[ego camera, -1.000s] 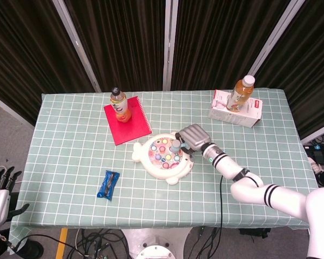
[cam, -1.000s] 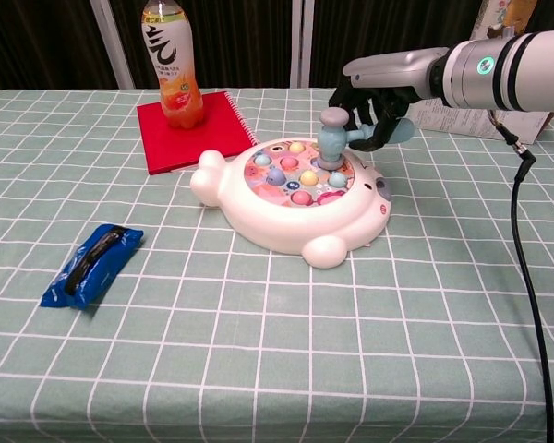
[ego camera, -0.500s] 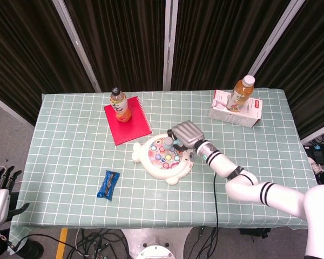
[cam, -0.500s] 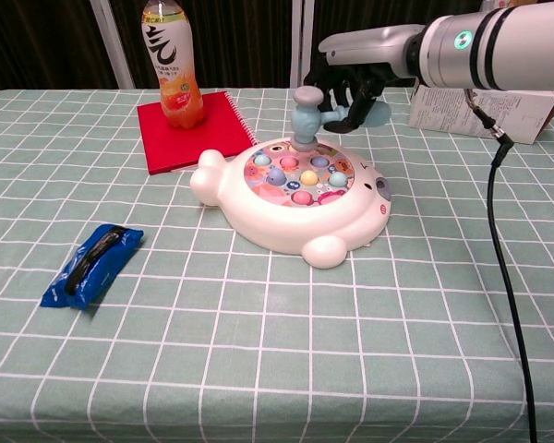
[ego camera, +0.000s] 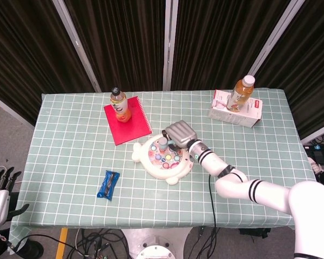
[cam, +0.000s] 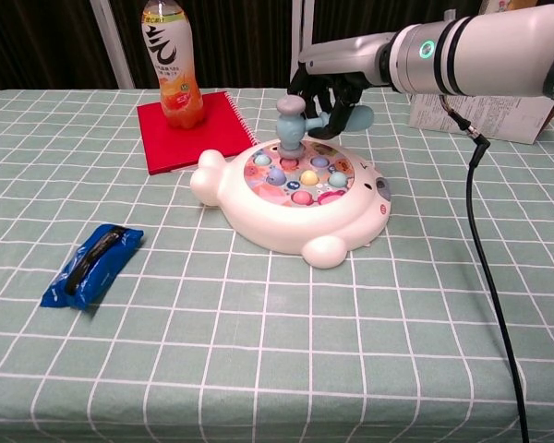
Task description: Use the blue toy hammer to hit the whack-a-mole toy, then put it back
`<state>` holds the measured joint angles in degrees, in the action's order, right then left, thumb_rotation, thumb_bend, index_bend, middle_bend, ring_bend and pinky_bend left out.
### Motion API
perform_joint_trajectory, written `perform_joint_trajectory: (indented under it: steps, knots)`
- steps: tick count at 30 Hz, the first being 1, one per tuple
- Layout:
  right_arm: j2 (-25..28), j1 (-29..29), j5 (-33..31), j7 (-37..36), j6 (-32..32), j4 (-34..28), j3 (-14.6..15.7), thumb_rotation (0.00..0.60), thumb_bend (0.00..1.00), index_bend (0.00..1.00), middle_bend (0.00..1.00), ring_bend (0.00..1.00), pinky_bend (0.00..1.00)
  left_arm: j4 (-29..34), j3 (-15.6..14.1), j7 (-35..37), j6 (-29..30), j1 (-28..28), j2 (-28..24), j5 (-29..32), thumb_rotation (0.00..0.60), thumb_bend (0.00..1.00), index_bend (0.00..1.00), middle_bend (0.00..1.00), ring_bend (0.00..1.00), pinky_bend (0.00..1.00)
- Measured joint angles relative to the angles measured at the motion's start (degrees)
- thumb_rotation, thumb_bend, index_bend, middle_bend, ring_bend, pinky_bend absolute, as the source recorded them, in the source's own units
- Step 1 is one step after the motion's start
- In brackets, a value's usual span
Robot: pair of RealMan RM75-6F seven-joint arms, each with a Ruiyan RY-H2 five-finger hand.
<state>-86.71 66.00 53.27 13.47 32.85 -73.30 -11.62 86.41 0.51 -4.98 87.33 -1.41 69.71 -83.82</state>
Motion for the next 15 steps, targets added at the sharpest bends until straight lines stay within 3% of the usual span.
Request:
perform_joint_trajectory:
  steps: [7, 15]
  knots:
    - [0.1, 1.2, -0.6, 0.5, 0.0, -0.6, -0.4, 0.600, 0.49, 0.74, 0.61, 0.50, 0.63, 0.0, 0.1, 0.2, 0.0, 0.1, 0.0, 0.0, 0.600, 0.03, 0.15, 0.06, 0.00, 0.00]
    - [-3.4, 4.6, -3.8, 2.9, -1.9, 3.7, 0.3, 0.600, 0.49, 0.74, 0.61, 0.50, 0.63, -0.3, 0.0, 0.7, -0.4, -0.1, 0.1, 0.4, 0.600, 0.03, 0.15, 0.06, 0.00, 0.00]
